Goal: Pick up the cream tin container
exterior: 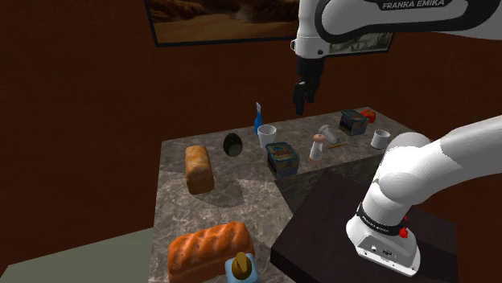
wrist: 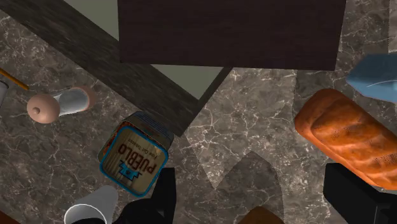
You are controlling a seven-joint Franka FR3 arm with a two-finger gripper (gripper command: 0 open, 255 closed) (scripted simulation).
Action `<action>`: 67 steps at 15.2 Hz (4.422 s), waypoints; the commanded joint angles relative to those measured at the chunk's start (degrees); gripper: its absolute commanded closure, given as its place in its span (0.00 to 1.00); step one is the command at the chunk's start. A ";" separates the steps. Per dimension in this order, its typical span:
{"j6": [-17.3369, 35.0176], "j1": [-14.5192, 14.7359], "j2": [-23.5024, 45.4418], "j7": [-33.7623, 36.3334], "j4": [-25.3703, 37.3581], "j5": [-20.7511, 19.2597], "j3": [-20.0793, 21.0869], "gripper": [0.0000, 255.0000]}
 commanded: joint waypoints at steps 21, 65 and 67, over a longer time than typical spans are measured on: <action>42.04 -10.01 27.17 2.77 -9.73 -4.81 -10.31 0.00; 65.26 -16.57 60.30 -4.63 3.26 8.94 -14.81 1.00; 63.87 -16.21 58.86 -4.04 3.25 8.11 -15.30 1.00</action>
